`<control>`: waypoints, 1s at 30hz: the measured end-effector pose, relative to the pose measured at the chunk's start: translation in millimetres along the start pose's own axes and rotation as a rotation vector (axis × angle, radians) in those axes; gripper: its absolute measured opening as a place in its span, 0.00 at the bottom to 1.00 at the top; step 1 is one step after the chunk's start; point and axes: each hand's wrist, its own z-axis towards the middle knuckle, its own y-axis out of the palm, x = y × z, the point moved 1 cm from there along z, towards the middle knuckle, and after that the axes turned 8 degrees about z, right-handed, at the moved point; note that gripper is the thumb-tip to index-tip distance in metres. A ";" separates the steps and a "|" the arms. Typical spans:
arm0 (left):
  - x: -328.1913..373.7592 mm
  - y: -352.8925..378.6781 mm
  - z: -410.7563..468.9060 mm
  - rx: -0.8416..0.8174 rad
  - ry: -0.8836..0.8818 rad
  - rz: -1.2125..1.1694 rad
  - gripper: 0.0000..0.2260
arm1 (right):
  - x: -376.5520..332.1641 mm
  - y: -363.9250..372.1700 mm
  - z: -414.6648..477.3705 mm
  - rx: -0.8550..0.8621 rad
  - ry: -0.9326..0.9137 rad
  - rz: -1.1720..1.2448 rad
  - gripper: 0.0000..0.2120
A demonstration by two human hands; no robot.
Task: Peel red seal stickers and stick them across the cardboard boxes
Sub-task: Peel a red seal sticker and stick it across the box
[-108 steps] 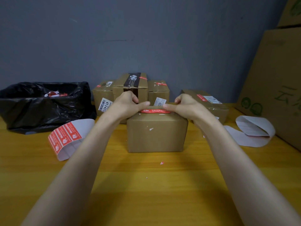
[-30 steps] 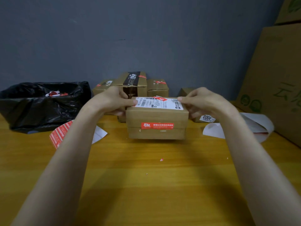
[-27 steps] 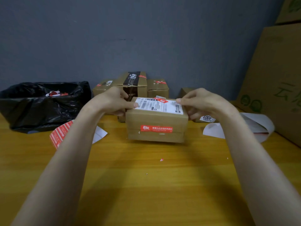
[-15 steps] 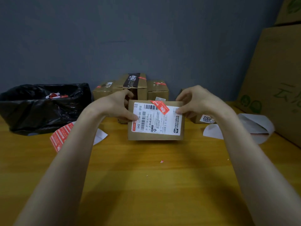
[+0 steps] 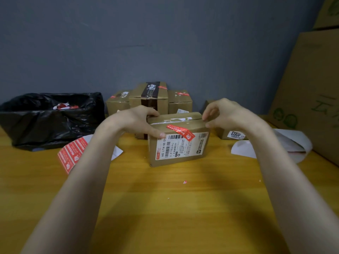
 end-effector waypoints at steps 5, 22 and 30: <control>-2.8 -1.1 1.6 -0.029 0.037 -0.027 0.32 | -19.7 15.2 -1.7 0.140 -0.241 0.210 0.06; -8.7 -1.0 6.3 -0.027 0.113 -0.067 0.28 | -36.6 53.2 1.4 0.044 -0.391 0.212 0.05; -8.5 0.2 7.9 -0.018 0.130 -0.028 0.29 | -34.4 53.3 2.8 0.051 -0.383 0.229 0.05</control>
